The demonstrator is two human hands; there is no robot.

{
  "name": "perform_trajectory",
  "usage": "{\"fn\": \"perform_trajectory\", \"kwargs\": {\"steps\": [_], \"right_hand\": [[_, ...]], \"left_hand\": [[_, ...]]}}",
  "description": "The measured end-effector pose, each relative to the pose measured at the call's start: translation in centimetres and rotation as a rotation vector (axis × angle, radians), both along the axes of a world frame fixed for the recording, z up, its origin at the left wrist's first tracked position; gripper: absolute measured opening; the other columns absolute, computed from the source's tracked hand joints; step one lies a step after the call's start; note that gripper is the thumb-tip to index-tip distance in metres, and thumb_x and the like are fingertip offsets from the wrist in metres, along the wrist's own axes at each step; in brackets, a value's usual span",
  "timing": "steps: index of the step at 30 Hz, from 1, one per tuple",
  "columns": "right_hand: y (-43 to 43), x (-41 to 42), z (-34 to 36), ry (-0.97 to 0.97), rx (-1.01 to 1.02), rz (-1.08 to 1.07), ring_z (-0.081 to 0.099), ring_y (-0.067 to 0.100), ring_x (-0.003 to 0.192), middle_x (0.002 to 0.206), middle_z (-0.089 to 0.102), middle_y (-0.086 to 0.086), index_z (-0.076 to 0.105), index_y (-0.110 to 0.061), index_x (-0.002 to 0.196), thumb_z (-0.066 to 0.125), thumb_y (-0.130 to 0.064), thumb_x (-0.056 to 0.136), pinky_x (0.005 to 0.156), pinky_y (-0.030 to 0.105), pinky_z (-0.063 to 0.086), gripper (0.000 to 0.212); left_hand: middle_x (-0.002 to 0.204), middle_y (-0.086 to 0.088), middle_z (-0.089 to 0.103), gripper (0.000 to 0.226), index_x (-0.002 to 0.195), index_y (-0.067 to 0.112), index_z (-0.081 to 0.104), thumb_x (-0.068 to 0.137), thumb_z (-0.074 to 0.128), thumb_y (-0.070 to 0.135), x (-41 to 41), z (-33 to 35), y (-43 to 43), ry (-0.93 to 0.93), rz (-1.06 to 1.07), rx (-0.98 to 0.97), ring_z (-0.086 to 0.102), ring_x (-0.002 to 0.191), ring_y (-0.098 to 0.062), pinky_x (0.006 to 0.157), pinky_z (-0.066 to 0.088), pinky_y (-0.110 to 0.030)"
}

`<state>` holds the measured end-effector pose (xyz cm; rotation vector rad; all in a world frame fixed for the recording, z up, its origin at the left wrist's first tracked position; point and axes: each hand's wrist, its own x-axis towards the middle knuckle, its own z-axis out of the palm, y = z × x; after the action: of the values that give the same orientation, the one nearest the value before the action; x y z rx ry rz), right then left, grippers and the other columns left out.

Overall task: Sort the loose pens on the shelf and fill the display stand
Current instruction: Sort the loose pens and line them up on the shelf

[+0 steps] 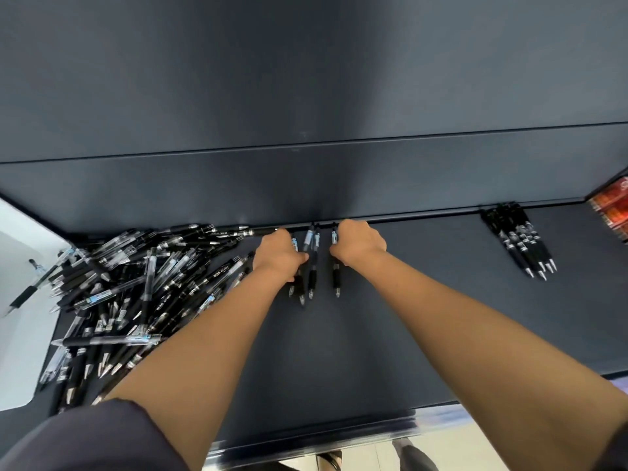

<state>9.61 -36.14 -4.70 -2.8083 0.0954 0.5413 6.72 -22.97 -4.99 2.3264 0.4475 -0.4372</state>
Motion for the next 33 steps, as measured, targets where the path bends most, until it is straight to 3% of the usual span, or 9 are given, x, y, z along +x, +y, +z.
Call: {"fn": "perform_trajectory", "kwargs": {"steps": [3, 5, 8, 15, 19, 22, 25, 30, 33], "right_hand": [[-0.4, 0.3, 0.2, 0.011, 0.019, 0.001, 0.055, 0.021, 0.06, 0.07, 0.056, 0.004, 0.047, -0.013, 0.067, 0.053, -0.006, 0.082, 0.047, 0.022, 0.037, 0.018], [-0.8, 0.4, 0.2, 0.041, 0.092, -0.019, 0.065, 0.026, 0.072, 0.078, 0.065, 0.008, 0.055, -0.011, 0.074, 0.051, -0.006, 0.084, 0.058, 0.028, 0.051, 0.012], [-1.4, 0.7, 0.1, 0.096, 0.269, -0.065, 0.071, 0.027, 0.068, 0.074, 0.069, 0.015, 0.063, -0.003, 0.081, 0.05, -0.004, 0.087, 0.071, 0.037, 0.06, 0.014], [-0.8, 0.8, 0.7, 0.051, 0.212, 0.021, 0.068, 0.03, 0.078, 0.089, 0.066, 0.013, 0.06, -0.008, 0.088, 0.051, -0.003, 0.085, 0.075, 0.039, 0.059, 0.011], [-1.3, 0.7, 0.9, 0.046, 0.124, 0.012, 0.068, 0.029, 0.079, 0.087, 0.065, 0.011, 0.052, -0.011, 0.075, 0.049, 0.003, 0.082, 0.073, 0.034, 0.057, 0.016], [-1.8, 0.6, 0.3, 0.093, 0.204, 0.017, 0.07, 0.029, 0.075, 0.09, 0.068, 0.015, 0.06, -0.006, 0.094, 0.053, 0.002, 0.086, 0.075, 0.04, 0.059, 0.014], [-1.8, 0.5, 0.3, 0.086, 0.231, 0.049, 0.071, 0.028, 0.076, 0.09, 0.068, 0.015, 0.06, -0.007, 0.094, 0.054, -0.005, 0.088, 0.074, 0.041, 0.059, 0.009], [-2.0, 0.3, 1.0, 0.073, 0.117, 0.109, 0.066, 0.028, 0.086, 0.091, 0.063, 0.008, 0.056, -0.013, 0.09, 0.054, -0.018, 0.091, 0.073, 0.033, 0.054, 0.005], [-2.0, 0.3, 1.5, 0.007, 0.039, 0.137, 0.063, 0.027, 0.092, 0.1, 0.062, 0.006, 0.059, -0.014, 0.102, 0.053, -0.019, 0.092, 0.065, 0.029, 0.044, 0.013]], "left_hand": [[0.094, -0.019, 0.064, 0.023, 0.091, 0.001, 0.053, 0.084, 0.067, 0.019, 0.1, -0.1, -1.6, -0.027, 0.006, -0.003, 0.067, 0.081, -0.034, 0.075, 0.057, -0.043], [0.095, -0.019, 0.066, 0.021, 0.091, 0.002, 0.054, 0.085, 0.065, 0.019, 0.1, -0.1, -2.4, -0.044, 0.005, -0.018, 0.068, 0.081, -0.033, 0.076, 0.057, -0.042], [0.096, -0.016, 0.068, 0.024, 0.097, 0.004, 0.058, 0.085, 0.064, 0.024, 0.3, 0.0, -3.3, -0.023, 0.008, 0.004, 0.069, 0.083, -0.029, 0.079, 0.056, -0.04], [0.101, -0.019, 0.065, 0.017, 0.104, 0.004, 0.061, 0.089, 0.057, 0.009, 0.5, -0.1, -3.8, -0.015, 0.111, -0.198, 0.069, 0.08, -0.035, 0.071, 0.059, -0.044], [0.097, -0.016, 0.066, 0.018, 0.104, 0.008, 0.06, 0.088, 0.056, 0.014, 0.5, -0.3, -3.9, -0.052, 0.031, -0.048, 0.068, 0.08, -0.033, 0.073, 0.058, -0.041], [0.1, -0.01, 0.066, 0.026, 0.109, 0.014, 0.054, 0.086, 0.059, 0.024, 0.2, -0.4, -3.7, -0.08, -0.027, 0.148, 0.065, 0.09, -0.03, 0.074, 0.052, -0.036], [0.101, -0.012, 0.065, 0.028, 0.109, 0.013, 0.048, 0.087, 0.06, 0.025, 0.0, -0.6, -3.8, -0.1, -0.011, 0.117, 0.065, 0.087, -0.033, 0.076, 0.055, -0.041], [0.105, -0.013, 0.061, 0.027, 0.111, 0.012, 0.048, 0.088, 0.059, 0.022, -0.2, -0.6, -3.5, -0.123, -0.042, 0.14, 0.06, 0.094, -0.033, 0.067, 0.046, -0.035], [0.106, -0.011, 0.061, 0.025, 0.111, 0.014, 0.05, 0.088, 0.058, 0.022, -0.5, -0.4, -2.8, -0.12, -0.061, 0.147, 0.059, 0.095, -0.03, 0.067, 0.045, -0.033]]}}
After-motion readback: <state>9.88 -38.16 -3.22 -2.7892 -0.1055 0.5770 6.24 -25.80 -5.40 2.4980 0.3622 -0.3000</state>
